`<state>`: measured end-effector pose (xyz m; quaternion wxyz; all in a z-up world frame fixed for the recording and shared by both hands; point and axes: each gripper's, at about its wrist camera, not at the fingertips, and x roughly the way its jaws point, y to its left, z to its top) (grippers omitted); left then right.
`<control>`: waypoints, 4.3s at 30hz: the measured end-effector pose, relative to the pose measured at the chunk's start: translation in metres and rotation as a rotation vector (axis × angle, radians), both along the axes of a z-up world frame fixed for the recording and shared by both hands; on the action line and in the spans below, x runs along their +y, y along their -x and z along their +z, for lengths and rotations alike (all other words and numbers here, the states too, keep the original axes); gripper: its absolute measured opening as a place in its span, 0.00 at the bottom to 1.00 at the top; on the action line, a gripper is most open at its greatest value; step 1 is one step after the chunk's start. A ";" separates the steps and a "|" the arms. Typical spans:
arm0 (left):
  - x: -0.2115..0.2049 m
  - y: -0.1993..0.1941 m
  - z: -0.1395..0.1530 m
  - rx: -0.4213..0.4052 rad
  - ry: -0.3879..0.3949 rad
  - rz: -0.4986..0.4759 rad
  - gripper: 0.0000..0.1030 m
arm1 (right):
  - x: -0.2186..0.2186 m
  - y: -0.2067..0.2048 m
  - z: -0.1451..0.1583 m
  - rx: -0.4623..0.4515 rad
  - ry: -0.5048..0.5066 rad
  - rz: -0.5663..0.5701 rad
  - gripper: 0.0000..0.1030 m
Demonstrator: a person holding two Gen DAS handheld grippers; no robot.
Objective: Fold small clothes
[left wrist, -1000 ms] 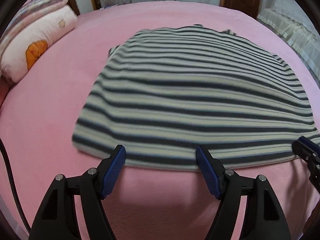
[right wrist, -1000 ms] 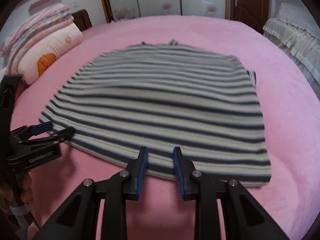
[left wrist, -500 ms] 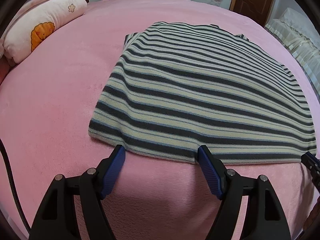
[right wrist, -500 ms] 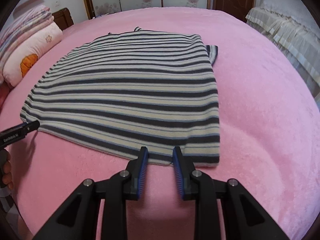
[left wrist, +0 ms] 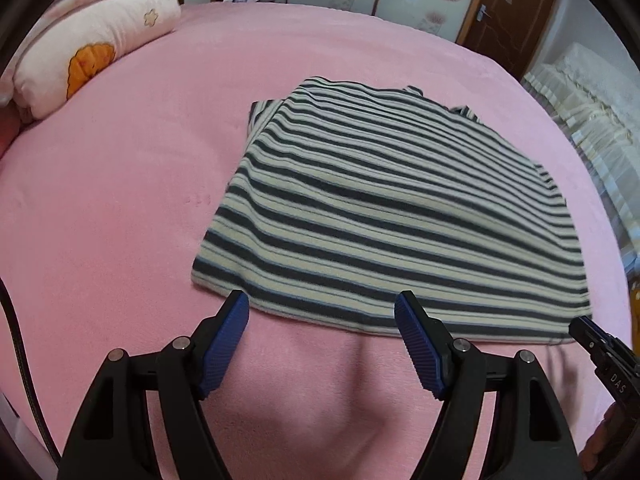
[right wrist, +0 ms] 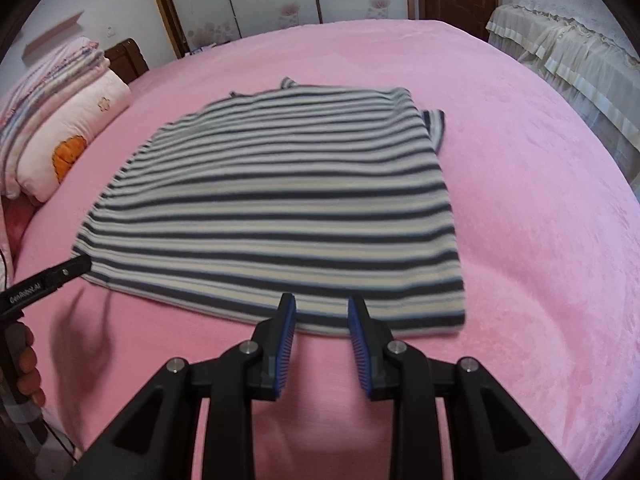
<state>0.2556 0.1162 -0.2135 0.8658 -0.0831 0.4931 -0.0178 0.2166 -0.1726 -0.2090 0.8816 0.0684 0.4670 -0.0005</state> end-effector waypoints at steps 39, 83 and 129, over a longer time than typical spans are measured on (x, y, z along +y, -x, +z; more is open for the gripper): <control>0.054 -0.028 -0.074 -0.165 0.556 0.260 0.90 | 0.072 -0.072 0.019 -0.125 0.024 0.151 0.26; -0.026 -0.080 0.041 -0.379 0.279 0.014 0.09 | 0.033 -0.154 -0.017 -0.011 -0.172 0.110 0.04; -0.218 0.067 0.040 -0.433 -0.267 -0.695 0.70 | -0.130 -0.011 0.026 -0.092 -0.244 0.002 0.31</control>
